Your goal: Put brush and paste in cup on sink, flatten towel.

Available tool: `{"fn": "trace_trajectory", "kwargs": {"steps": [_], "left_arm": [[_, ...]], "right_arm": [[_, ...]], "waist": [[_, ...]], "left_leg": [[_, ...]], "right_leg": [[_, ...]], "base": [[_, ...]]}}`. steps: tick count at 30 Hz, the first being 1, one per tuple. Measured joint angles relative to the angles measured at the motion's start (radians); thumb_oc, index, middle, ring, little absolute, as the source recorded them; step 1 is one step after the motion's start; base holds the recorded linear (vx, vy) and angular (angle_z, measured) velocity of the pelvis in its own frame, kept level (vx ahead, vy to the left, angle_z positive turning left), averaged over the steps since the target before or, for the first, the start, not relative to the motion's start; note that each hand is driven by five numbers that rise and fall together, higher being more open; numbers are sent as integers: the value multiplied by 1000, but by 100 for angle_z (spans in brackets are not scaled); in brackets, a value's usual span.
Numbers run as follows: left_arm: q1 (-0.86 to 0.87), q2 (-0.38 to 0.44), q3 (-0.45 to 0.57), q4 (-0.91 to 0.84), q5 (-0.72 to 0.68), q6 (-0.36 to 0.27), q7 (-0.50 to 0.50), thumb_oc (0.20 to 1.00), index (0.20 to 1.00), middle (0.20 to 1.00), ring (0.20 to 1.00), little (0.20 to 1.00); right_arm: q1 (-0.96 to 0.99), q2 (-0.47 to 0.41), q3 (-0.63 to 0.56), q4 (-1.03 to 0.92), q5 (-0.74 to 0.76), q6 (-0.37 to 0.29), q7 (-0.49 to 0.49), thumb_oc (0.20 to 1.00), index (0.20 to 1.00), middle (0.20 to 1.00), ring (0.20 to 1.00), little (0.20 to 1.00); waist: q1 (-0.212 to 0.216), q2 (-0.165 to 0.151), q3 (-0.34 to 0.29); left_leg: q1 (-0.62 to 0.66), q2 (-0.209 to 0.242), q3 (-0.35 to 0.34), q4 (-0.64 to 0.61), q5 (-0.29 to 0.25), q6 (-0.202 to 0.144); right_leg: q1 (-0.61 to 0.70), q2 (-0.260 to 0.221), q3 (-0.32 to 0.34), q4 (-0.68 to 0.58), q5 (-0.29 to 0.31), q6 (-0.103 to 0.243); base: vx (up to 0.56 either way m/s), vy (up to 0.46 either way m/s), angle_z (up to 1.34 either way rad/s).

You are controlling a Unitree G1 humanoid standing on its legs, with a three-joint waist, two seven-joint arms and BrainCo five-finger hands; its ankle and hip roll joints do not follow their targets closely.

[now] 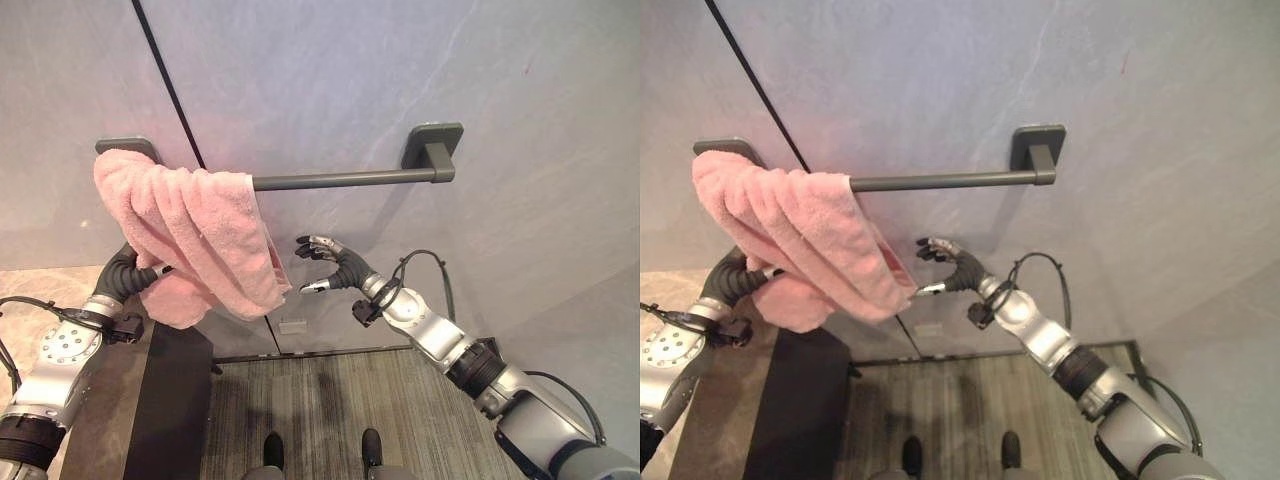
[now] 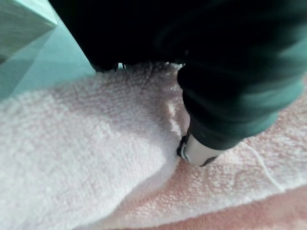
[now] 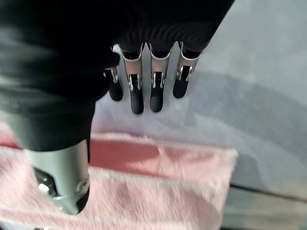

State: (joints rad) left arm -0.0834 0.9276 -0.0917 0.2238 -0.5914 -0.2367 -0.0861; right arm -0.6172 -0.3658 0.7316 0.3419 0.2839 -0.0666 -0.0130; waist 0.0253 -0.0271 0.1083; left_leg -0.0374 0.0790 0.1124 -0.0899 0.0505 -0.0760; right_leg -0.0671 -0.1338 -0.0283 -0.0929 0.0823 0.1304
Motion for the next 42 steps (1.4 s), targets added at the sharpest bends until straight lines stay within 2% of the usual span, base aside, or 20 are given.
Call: {"fn": "trace_trajectory", "kwargs": {"steps": [5,11,28,29,30,31,33,34,42], "left_arm": [[-14,1,0,1,0,1,2,200,200,200,200,200],[-37,1,-3,5,0,3,2,200,200,200,200,200],[-37,1,-8,23,-1,8,4,200,200,200,200,200],[-37,1,-9,23,-1,8,4,200,200,200,200,200],[-37,1,-10,23,-1,8,5,200,200,200,200,200],[-37,1,-10,24,-1,9,5,200,200,200,200,200],[-37,0,-10,24,-1,9,5,200,200,200,200,200],[-37,0,-10,24,-1,9,5,200,200,200,200,200],[-37,-1,-15,29,-1,9,5,200,200,200,200,200]], "right_arm": [[-38,9,42,32,70,19,2,1000,1000,1000,1000,1000],[-76,34,78,67,114,35,2,1000,1000,1000,1000,1000],[-122,105,105,148,85,44,-8,1000,1000,1000,1000,1000],[-122,106,105,149,84,44,-8,953,953,953,953,953],[-122,108,105,149,84,44,-8,815,815,815,815,815],[-123,112,105,153,84,44,-9,586,586,586,586,586],[-123,114,105,154,83,44,-10,551,551,551,551,551],[-124,114,105,154,80,44,-12,200,200,200,200,200],[-133,131,105,163,63,45,-23,200,200,200,200,200]], "waist": [[17,-1,-1],[18,-11,-7],[28,-24,-15],[28,-24,-15],[28,-24,-15],[29,-24,-15],[31,-24,-15],[34,-24,-15],[52,-23,-15]], "left_leg": [[0,0,-4,0,1,-1],[-2,1,-9,0,2,-3],[-10,18,-18,0,8,-12],[-10,18,-18,0,8,-12],[-10,18,-18,0,8,-12],[-10,18,-18,0,8,-12],[-10,18,-18,0,9,-13],[-10,18,-18,0,9,-13],[-9,18,-19,0,10,-14]], "right_leg": [[2,0,-3,5,0,0],[3,1,-8,6,0,0],[-1,19,-13,7,0,-6],[-1,19,-13,7,0,-6],[-1,19,-13,7,0,-6],[-1,19,-13,7,0,-7],[-1,19,-13,7,1,-7],[-1,19,-13,7,1,-7],[1,19,-13,7,1,-8]], "base": [[0,1,1],[-1,1,2],[0,0,0],[0,0,0],[0,0,0],[0,0,0],[0,0,0],[0,0,0],[0,0,0]]}}
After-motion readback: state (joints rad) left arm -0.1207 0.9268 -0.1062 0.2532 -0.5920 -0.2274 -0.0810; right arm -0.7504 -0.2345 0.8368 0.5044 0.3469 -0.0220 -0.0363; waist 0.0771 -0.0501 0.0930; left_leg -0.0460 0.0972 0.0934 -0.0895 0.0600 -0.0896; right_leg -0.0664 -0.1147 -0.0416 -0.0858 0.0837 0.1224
